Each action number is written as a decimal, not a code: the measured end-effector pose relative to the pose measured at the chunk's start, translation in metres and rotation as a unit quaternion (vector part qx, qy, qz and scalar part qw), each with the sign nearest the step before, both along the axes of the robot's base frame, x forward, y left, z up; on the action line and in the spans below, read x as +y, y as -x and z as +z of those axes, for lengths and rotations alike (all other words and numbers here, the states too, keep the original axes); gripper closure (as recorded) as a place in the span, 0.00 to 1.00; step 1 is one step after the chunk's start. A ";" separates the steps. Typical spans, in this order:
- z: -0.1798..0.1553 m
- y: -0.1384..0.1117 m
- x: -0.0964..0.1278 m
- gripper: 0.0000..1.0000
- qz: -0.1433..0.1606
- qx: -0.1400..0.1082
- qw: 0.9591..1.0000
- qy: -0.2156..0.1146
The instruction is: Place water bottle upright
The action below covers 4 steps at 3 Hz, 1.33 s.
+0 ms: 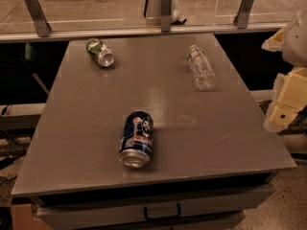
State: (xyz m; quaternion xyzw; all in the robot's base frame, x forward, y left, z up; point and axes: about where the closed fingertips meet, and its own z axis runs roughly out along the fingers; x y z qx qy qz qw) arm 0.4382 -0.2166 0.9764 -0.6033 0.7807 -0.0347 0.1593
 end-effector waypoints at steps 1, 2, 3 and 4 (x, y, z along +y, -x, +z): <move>0.000 0.000 0.000 0.00 0.000 -0.001 1.000 0.000; -0.005 -0.035 -0.001 0.00 -0.013 -0.012 1.000 -0.026; -0.014 -0.101 -0.005 0.00 -0.041 -0.032 0.996 -0.069; -0.028 -0.174 -0.001 0.00 -0.075 -0.051 0.990 -0.108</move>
Offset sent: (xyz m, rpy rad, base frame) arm 0.0981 -0.0059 -0.0163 0.1477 -0.0507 -0.0771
